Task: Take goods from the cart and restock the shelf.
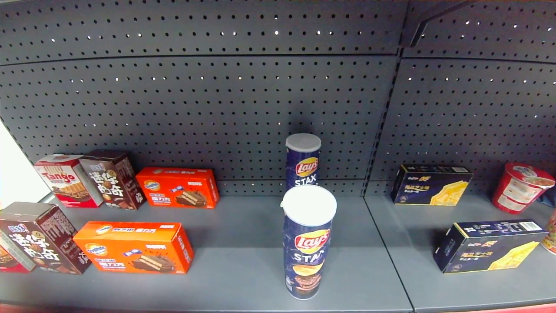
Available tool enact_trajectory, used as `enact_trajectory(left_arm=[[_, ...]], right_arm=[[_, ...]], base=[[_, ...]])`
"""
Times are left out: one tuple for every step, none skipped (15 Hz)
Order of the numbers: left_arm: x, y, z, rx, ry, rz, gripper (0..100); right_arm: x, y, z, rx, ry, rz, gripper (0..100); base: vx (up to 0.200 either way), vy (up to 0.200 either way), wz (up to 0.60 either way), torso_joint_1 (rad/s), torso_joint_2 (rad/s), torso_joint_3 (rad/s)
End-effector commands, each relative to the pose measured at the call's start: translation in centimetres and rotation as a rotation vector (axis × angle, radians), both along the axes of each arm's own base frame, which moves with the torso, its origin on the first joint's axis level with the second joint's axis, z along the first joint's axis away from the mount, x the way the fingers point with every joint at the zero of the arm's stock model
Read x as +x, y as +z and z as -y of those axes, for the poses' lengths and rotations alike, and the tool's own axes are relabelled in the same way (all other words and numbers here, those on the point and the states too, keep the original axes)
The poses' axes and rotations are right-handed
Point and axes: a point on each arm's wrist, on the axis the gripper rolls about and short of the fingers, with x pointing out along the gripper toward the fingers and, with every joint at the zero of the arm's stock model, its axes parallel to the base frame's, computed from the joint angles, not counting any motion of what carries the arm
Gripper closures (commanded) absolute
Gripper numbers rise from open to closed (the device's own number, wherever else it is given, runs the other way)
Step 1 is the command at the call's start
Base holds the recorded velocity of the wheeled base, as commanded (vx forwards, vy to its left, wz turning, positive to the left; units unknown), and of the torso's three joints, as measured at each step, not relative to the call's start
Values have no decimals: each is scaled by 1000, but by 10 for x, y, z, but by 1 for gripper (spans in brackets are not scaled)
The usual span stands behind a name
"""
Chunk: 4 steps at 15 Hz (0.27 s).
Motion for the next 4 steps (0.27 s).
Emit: enact_trajectory(left_arm=[[0,0,0,0,1,0,0],[0,0,0,-1,0,0,0],[0,0,0,-1,1,0,0],[0,0,0,-3,1,0,0]], right_arm=[[0,0,0,-1,1,-2,0],[0,0,0,-8,2,-1,0],[0,0,0,-24,2,1,0],[0,0,0,-31,2,1,0]], base=[[0,0,0,0,0,0],[0,0,0,0,0,0],[0,0,0,0,0,0],[0,0,0,0,0,0]])
